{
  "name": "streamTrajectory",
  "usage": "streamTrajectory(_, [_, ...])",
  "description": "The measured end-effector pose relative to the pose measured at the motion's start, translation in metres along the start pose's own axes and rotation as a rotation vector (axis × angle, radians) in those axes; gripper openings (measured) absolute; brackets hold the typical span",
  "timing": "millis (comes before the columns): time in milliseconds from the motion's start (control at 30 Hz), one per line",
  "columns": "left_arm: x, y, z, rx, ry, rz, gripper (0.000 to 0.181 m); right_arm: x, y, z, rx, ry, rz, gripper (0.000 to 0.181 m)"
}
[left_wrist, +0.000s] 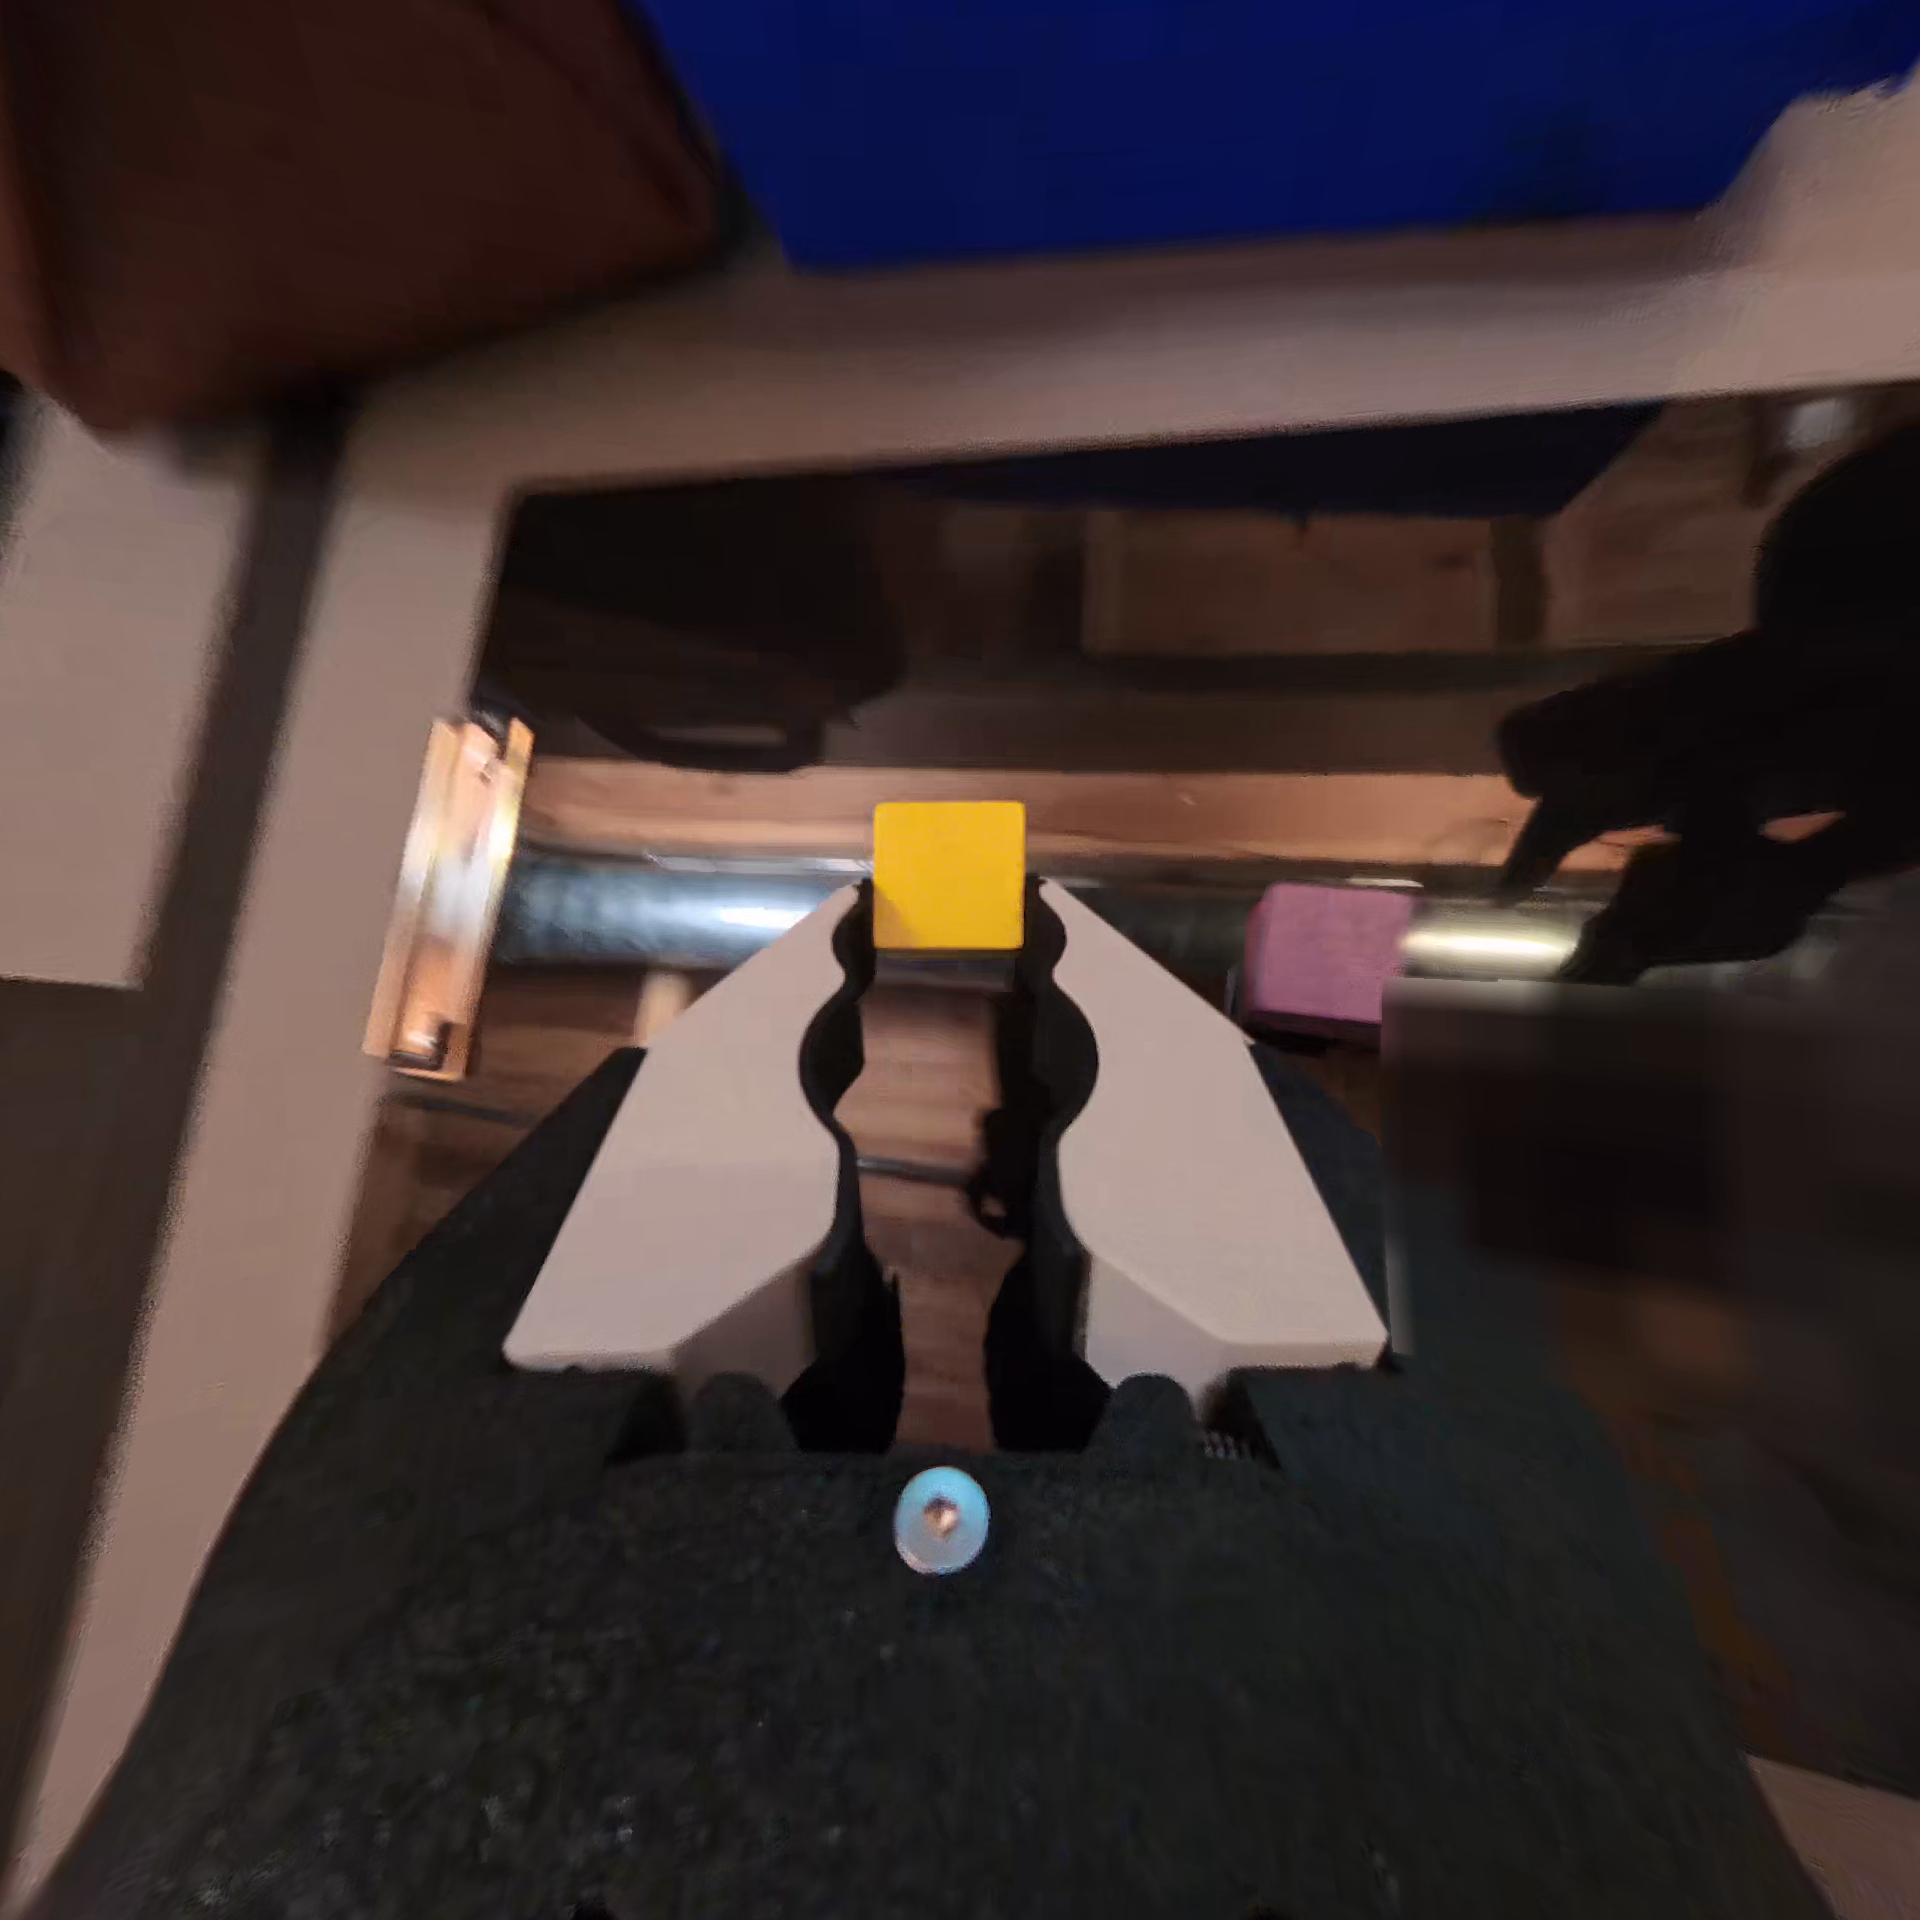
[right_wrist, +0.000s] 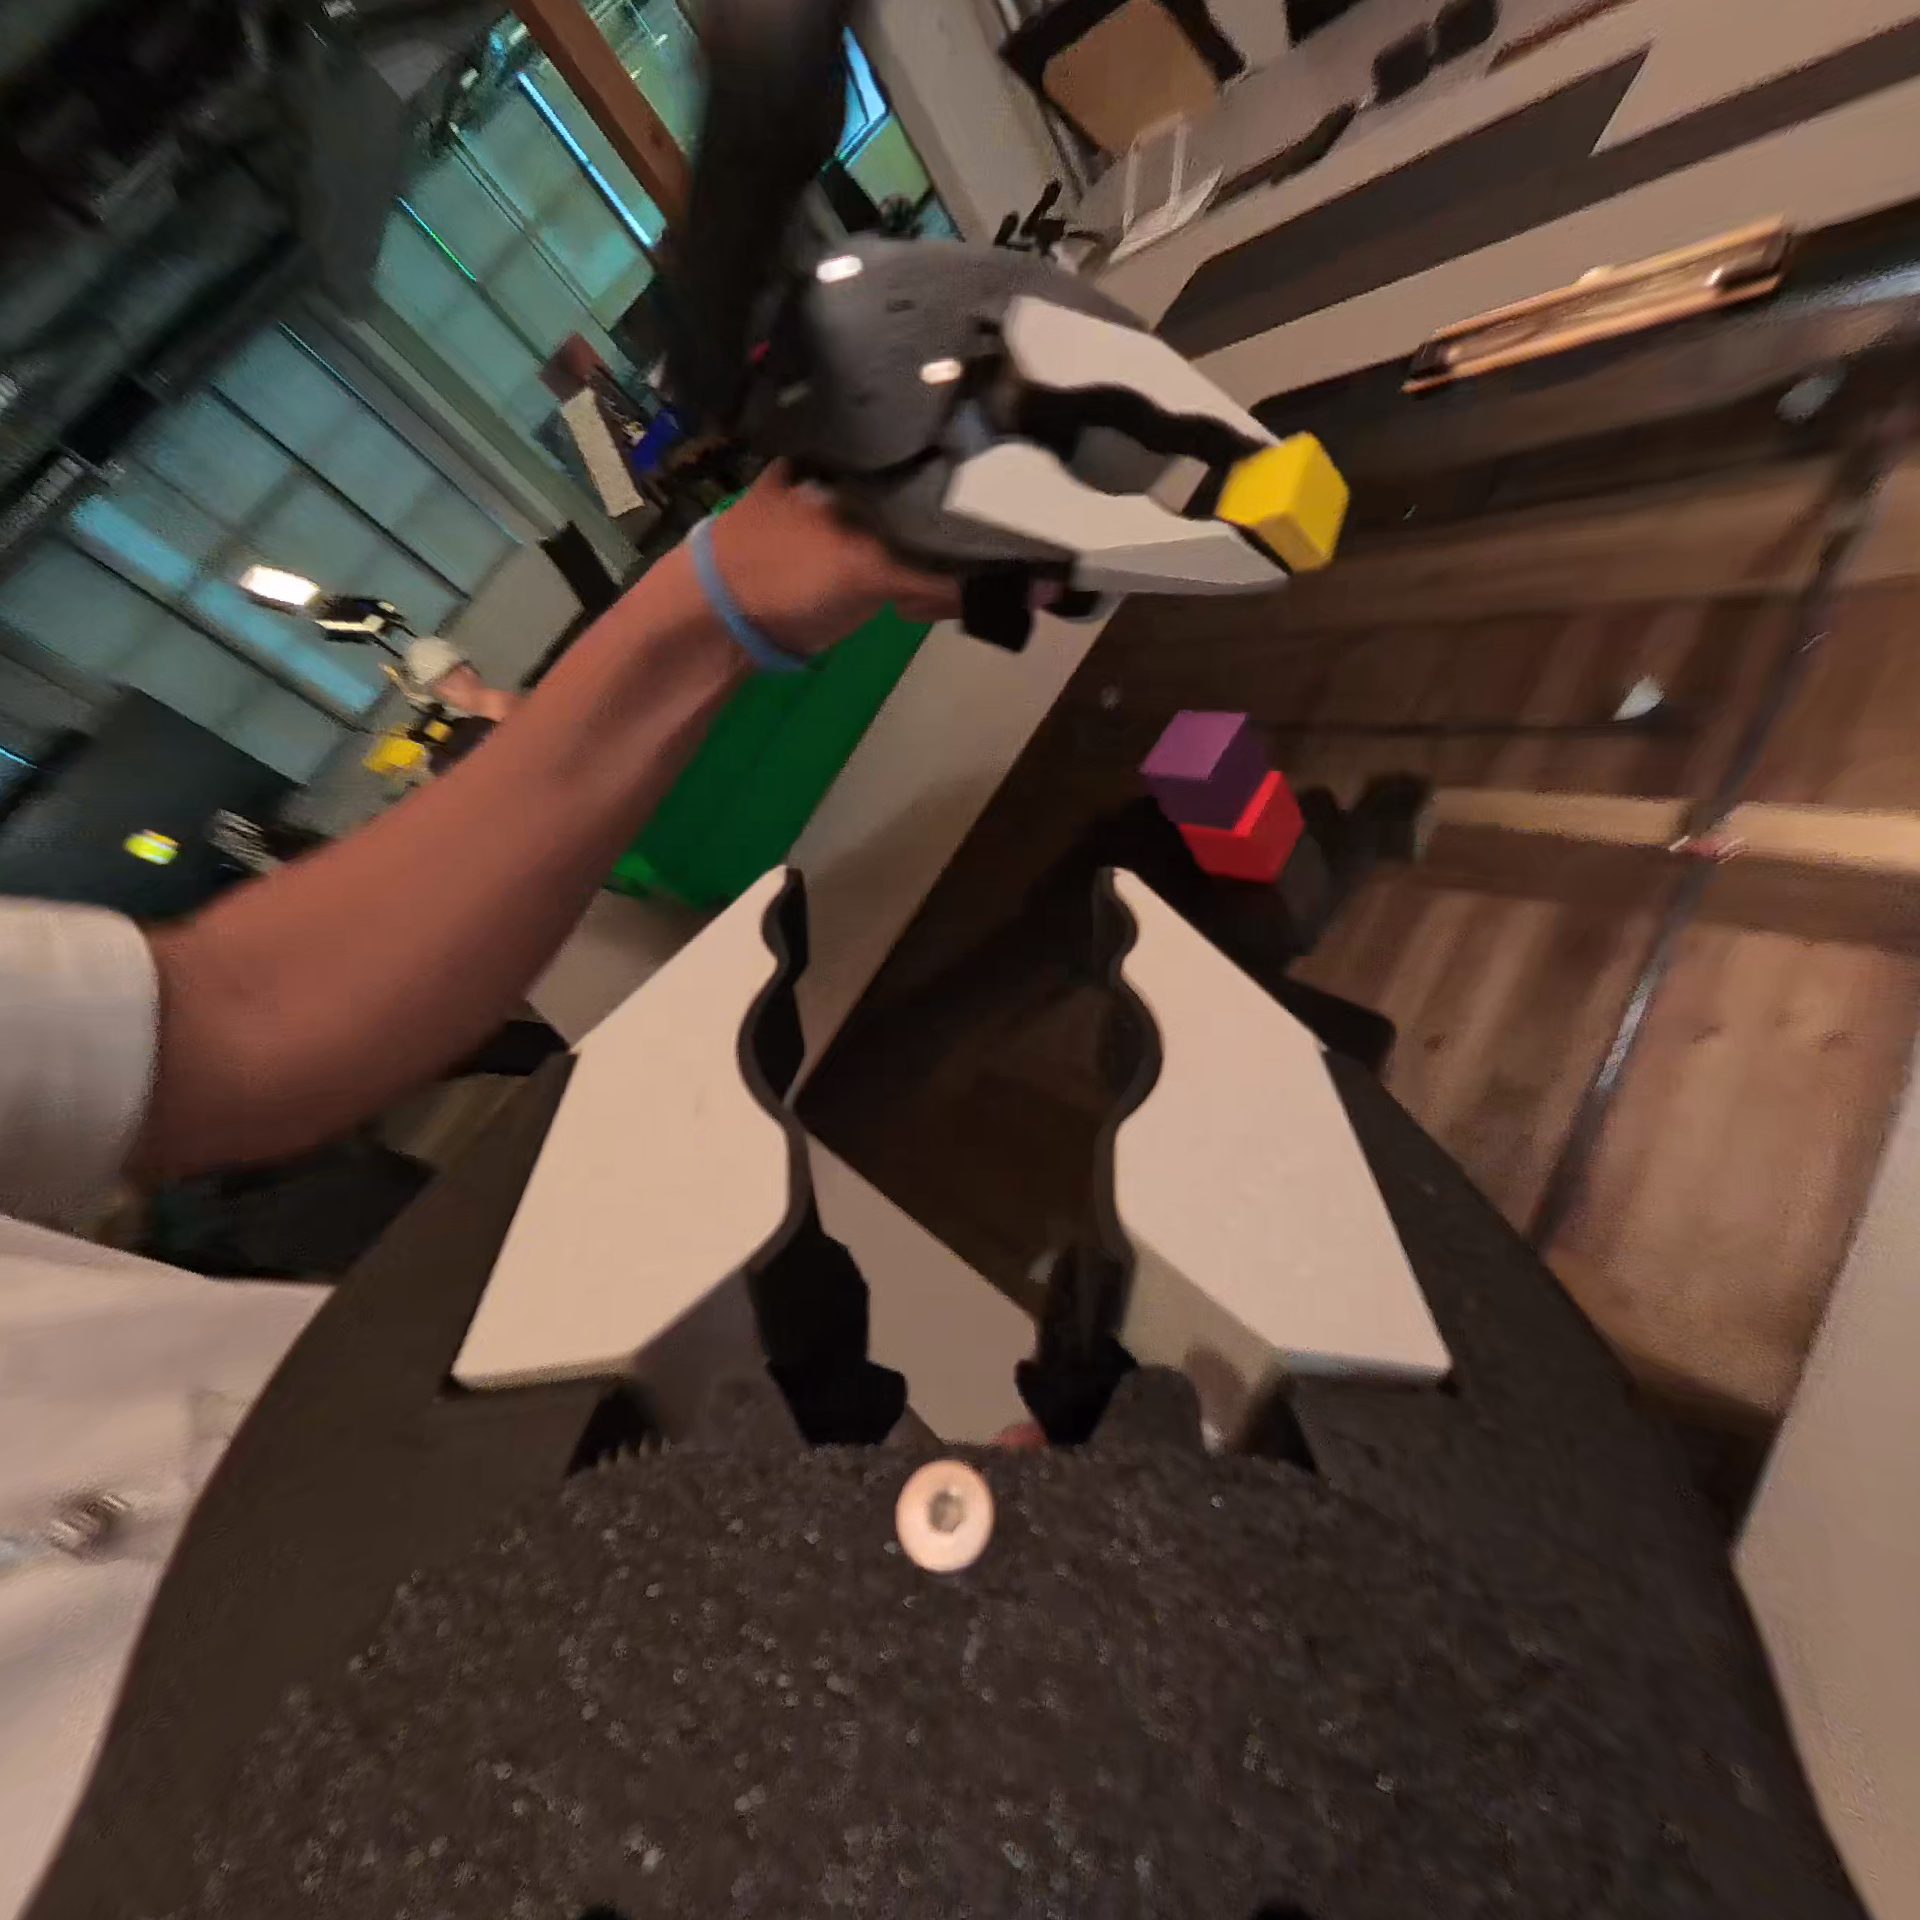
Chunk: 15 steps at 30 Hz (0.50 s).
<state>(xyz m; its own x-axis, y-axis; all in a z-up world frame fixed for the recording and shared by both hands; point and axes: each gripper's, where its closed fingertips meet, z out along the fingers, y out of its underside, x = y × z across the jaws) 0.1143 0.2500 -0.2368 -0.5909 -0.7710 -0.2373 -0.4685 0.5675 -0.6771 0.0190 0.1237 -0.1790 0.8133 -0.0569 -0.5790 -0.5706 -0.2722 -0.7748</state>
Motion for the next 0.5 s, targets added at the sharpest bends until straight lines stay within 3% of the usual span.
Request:
streamTrajectory(67, [0.015,-0.027,-0.031,0.069,-0.068,0.115,0.029,0.005,-0.023,0.010,-0.007,-0.036,0.098,0.066])
streamTrajectory(233, [0.063,-0.072,-0.081,0.154,-0.164,0.366,0.029,-0.004,-0.065,0.035,-0.045,-0.221,0.199,0.064])
streamTrajectory(300, [0.075,-0.077,-0.087,0.139,-0.165,0.396,0.029,-0.017,-0.069,0.040,-0.073,-0.307,0.215,0.056])
streamTrajectory(367, [0.078,-0.076,-0.089,0.117,-0.194,0.414,0.029,-0.012,-0.064,0.042,-0.109,-0.262,0.154,0.025])
streamTrajectory(500, [0.083,-0.075,-0.093,0.128,-0.220,0.265,0.034,-0.008,-0.059,0.027,-0.180,-0.221,0.100,0.025])
